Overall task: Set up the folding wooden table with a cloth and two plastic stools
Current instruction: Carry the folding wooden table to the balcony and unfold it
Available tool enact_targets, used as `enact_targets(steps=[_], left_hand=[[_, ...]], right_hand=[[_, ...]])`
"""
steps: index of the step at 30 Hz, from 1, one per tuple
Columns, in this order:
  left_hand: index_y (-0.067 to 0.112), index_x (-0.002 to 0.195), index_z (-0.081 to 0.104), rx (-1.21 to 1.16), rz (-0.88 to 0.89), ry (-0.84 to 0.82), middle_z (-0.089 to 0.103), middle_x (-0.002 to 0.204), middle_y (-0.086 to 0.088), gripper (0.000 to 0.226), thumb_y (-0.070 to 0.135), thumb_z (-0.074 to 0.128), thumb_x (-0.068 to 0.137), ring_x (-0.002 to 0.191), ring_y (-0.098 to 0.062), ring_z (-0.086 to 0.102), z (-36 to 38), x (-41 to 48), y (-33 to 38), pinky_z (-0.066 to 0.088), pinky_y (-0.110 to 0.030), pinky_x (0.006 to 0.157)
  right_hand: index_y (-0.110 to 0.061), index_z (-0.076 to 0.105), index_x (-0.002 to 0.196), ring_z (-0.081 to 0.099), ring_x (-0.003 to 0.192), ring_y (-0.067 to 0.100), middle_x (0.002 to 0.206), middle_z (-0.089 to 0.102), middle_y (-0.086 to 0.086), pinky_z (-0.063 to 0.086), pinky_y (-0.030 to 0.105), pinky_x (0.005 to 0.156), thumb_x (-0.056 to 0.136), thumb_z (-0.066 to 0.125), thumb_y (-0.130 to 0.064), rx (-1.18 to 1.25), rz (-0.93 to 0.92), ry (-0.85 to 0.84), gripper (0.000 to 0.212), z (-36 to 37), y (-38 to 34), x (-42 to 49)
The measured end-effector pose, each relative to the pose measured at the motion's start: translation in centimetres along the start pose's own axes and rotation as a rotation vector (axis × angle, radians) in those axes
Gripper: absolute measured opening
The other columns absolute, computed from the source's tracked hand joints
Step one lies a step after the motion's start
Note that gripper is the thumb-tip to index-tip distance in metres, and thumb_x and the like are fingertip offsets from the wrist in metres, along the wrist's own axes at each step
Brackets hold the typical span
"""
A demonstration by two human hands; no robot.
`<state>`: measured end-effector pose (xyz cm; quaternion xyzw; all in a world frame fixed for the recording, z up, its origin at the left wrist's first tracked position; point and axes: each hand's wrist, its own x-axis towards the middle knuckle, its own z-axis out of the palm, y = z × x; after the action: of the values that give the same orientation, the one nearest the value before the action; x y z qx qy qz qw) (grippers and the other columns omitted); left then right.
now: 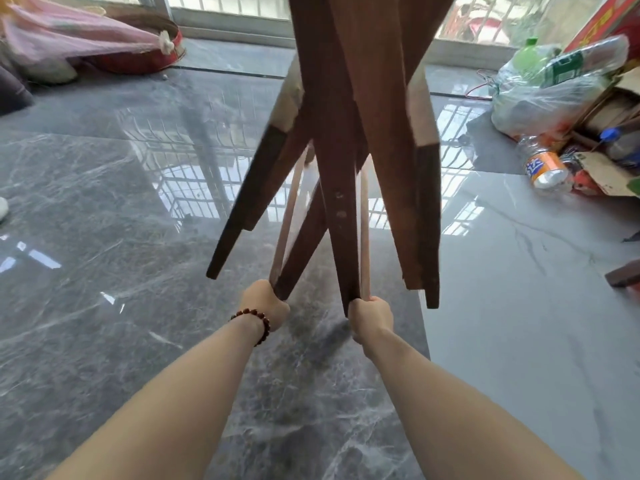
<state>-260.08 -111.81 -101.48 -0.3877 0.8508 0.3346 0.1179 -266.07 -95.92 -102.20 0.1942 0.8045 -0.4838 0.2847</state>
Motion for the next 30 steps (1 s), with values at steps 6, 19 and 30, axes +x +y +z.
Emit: enact_targets(steps=[6, 19, 30], left_hand=[[0.002, 0.104, 0.061, -0.061, -0.005, -0.044, 0.065, 0.097, -0.015, 0.025, 0.013, 0.057, 0.082, 0.081, -0.028, 0.057, 2.0, 0.2, -0.5, 0.041, -0.028, 0.065], [0.001, 0.106, 0.058, -0.102, -0.009, -0.056, 0.061, 0.093, -0.011, 0.026, 0.012, 0.057, 0.083, 0.079, -0.024, 0.055, 3.6, -1.5, -0.4, 0.043, -0.028, 0.064], [0.008, 0.102, 0.051, -0.129, -0.027, -0.167, 0.061, 0.093, -0.012, 0.025, 0.022, 0.060, 0.083, 0.081, -0.026, 0.062, 3.4, -2.7, -1.6, 0.055, -0.038, 0.074]], right_hand=[[-0.009, 0.054, 0.103, 0.052, 0.063, 0.020, 0.086, 0.059, 0.008, 0.042, 0.025, 0.048, 0.084, 0.043, -0.005, -0.070, 0.000, -0.007, 0.022, -1.2, 0.5, 0.6], [-0.007, 0.060, 0.101, 0.052, 0.063, 0.022, 0.078, 0.058, 0.009, 0.041, 0.027, 0.050, 0.083, 0.052, -0.008, -0.106, 0.011, 0.019, 0.021, -2.7, 1.6, 1.0], [-0.001, 0.059, 0.098, 0.054, 0.056, 0.019, 0.075, 0.059, 0.011, 0.048, 0.025, 0.051, 0.084, 0.056, -0.008, 0.005, 0.104, -0.043, 0.016, -3.1, 1.9, 0.2]])
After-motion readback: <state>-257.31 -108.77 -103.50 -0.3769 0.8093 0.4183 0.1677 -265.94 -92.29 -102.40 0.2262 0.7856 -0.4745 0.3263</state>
